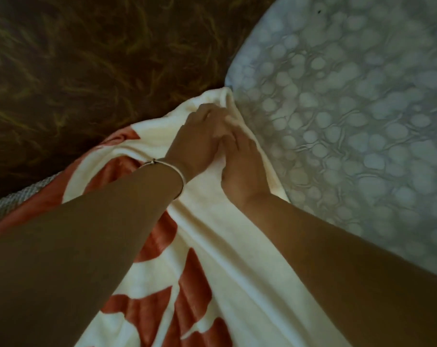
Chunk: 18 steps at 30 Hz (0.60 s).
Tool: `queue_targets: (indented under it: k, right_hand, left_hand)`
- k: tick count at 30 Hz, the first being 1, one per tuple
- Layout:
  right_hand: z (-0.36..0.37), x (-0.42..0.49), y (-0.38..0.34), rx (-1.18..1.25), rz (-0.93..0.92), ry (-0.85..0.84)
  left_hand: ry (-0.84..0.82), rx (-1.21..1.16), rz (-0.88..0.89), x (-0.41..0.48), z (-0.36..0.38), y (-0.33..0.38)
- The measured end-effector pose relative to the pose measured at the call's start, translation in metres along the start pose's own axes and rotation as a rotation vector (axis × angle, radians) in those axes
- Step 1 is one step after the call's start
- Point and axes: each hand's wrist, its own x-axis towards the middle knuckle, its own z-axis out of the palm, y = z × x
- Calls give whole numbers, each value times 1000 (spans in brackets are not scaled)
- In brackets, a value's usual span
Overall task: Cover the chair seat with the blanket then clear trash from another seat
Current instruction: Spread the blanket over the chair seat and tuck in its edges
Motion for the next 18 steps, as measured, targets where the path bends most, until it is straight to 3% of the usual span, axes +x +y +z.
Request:
queue_targets:
  k: [2,5,9,12,15,18]
  right_hand:
    - [-7,-11,8,3,96,57]
    - [-18,-17,20,-31,218,79]
    - [-28,-20,30,-48,274,38]
    - [-37,-23,35,-3,323,-33]
    - [-37,-33,32,22,182,-74]
    - [-37,-35,30,246,262,-102]
  left_hand:
    - [-43,-45,26,11,3,9]
    - [-147,107,115,22,10,12]
    - [-253,251,36,34,9,20]
    - [-139,154,-43,31,2,18]
    - [-6,70,-91,21,-1,10]
    - [8,34,-97,23,2,6]
